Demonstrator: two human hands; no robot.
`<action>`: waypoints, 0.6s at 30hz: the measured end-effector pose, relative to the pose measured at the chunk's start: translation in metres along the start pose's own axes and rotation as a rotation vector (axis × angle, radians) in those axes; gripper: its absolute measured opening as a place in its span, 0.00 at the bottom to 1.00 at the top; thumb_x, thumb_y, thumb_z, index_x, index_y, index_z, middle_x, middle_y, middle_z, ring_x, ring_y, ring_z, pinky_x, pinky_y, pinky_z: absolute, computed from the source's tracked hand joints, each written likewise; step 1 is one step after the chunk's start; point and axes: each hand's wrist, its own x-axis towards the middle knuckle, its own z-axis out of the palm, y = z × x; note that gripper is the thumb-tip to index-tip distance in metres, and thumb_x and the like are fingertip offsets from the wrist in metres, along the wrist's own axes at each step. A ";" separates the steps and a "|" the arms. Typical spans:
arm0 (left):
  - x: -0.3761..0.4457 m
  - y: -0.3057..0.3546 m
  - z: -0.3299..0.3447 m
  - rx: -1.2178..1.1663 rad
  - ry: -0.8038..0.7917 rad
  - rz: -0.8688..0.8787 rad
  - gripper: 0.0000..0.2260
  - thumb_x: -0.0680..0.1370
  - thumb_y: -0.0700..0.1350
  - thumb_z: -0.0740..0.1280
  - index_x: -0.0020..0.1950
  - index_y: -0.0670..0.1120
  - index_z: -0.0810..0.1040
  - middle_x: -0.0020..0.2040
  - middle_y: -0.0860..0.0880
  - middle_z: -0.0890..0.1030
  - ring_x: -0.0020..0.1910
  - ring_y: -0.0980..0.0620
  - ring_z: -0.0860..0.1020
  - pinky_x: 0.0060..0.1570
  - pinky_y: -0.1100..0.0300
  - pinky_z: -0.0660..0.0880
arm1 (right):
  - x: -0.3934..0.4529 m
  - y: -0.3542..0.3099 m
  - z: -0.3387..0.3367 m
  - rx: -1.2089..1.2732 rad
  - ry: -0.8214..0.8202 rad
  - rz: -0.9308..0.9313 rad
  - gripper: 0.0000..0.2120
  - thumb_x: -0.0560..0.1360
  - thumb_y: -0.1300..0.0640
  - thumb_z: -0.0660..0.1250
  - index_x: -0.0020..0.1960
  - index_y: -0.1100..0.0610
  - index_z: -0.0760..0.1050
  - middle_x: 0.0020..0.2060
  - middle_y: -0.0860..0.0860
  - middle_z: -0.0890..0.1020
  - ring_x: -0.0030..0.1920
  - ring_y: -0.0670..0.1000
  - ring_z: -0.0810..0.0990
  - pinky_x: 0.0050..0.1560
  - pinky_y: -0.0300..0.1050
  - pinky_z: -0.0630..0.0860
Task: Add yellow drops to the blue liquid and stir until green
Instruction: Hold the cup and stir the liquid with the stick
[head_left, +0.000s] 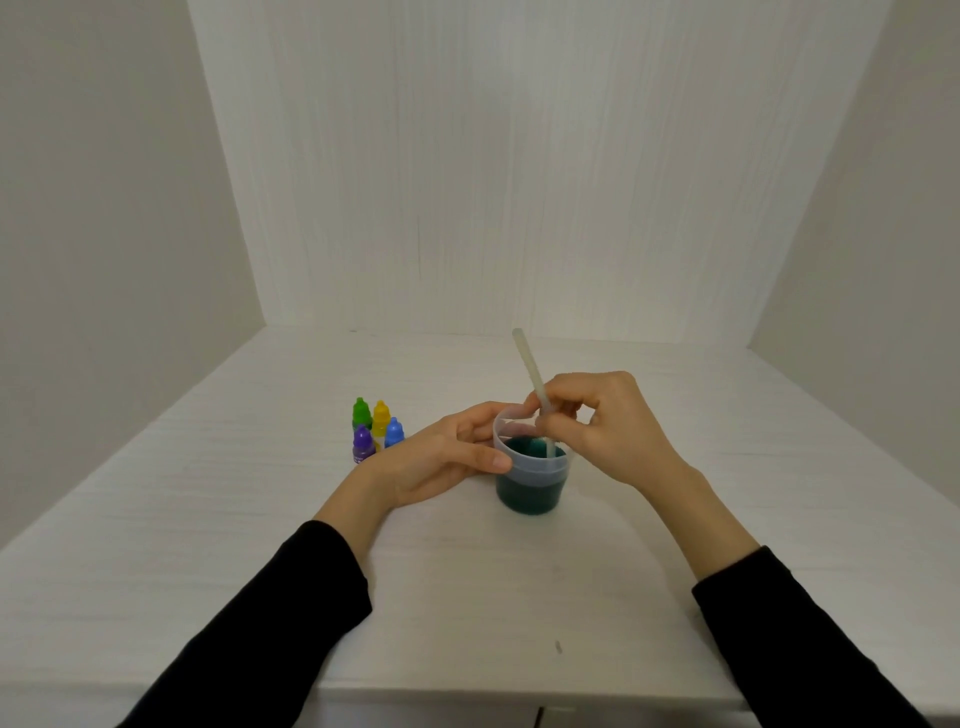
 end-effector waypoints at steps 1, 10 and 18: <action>0.000 0.000 0.000 0.009 0.000 0.004 0.28 0.71 0.35 0.68 0.71 0.47 0.70 0.67 0.48 0.77 0.66 0.50 0.75 0.61 0.57 0.73 | -0.001 -0.002 0.000 0.043 -0.007 -0.017 0.17 0.70 0.63 0.69 0.38 0.39 0.78 0.34 0.49 0.83 0.35 0.48 0.78 0.39 0.44 0.77; 0.001 0.000 0.001 0.002 -0.009 0.022 0.34 0.71 0.33 0.67 0.76 0.48 0.64 0.72 0.48 0.72 0.72 0.50 0.70 0.70 0.49 0.67 | 0.002 -0.001 0.012 0.085 -0.045 0.029 0.05 0.73 0.56 0.70 0.48 0.54 0.82 0.41 0.48 0.85 0.44 0.46 0.82 0.49 0.40 0.78; 0.000 0.000 0.000 -0.019 -0.006 0.004 0.31 0.68 0.38 0.72 0.70 0.47 0.70 0.66 0.47 0.78 0.66 0.50 0.75 0.60 0.58 0.73 | 0.006 0.006 0.010 -0.104 -0.013 0.039 0.06 0.76 0.56 0.65 0.51 0.50 0.80 0.44 0.43 0.81 0.42 0.43 0.79 0.45 0.36 0.75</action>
